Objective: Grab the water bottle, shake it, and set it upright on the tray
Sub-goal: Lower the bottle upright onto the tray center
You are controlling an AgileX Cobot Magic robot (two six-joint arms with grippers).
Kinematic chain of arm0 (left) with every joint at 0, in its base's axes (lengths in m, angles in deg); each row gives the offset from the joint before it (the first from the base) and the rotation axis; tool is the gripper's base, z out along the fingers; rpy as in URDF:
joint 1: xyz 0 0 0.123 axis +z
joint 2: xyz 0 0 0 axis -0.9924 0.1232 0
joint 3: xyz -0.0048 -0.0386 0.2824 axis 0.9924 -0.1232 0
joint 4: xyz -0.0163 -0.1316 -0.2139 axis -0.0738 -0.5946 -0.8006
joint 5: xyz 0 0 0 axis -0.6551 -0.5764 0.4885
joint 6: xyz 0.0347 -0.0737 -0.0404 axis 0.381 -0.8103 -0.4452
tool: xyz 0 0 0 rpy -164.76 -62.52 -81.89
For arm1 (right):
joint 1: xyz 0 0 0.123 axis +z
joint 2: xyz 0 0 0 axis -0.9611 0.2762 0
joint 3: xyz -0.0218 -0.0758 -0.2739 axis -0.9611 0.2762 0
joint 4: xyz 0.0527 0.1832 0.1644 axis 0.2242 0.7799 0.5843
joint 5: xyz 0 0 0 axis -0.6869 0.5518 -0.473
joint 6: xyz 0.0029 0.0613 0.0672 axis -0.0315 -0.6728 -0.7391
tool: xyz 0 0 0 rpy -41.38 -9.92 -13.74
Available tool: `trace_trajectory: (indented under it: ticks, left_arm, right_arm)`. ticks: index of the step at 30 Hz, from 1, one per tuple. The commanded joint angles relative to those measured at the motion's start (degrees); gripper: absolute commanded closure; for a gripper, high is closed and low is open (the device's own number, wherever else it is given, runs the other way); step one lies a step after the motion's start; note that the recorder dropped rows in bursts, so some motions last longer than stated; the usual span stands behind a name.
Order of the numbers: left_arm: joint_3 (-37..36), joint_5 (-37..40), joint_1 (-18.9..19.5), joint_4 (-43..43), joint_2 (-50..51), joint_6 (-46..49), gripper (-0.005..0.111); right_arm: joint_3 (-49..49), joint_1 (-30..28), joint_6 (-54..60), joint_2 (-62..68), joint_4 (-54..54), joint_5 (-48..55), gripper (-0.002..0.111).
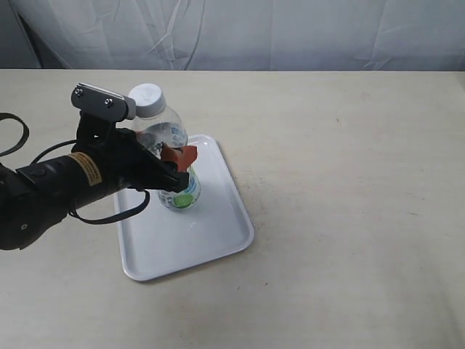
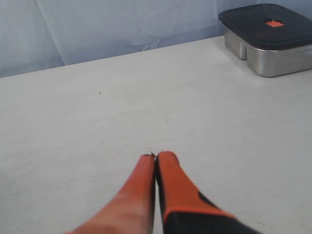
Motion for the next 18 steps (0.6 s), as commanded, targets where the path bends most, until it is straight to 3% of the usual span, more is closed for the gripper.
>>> trace_trajectory:
  ticks: [1,11,18]
  left_arm:
    - [0.1,-0.8,-0.2,1.7,-0.3,-0.3,0.107]
    - [0.1,2.3,-0.2,2.2,-0.3,-0.3,0.106]
    - [0.1,2.3,-0.2,2.7,-0.3,-0.6,0.083]
  right_arm:
    - [0.1,-0.3,0.2,-0.3,0.0,-0.4,0.104]
    - [0.1,-0.3,0.2,-0.3,0.0,-0.4,0.104]
    - [0.1,-0.3,0.2,-0.3,0.0,-0.4,0.104]
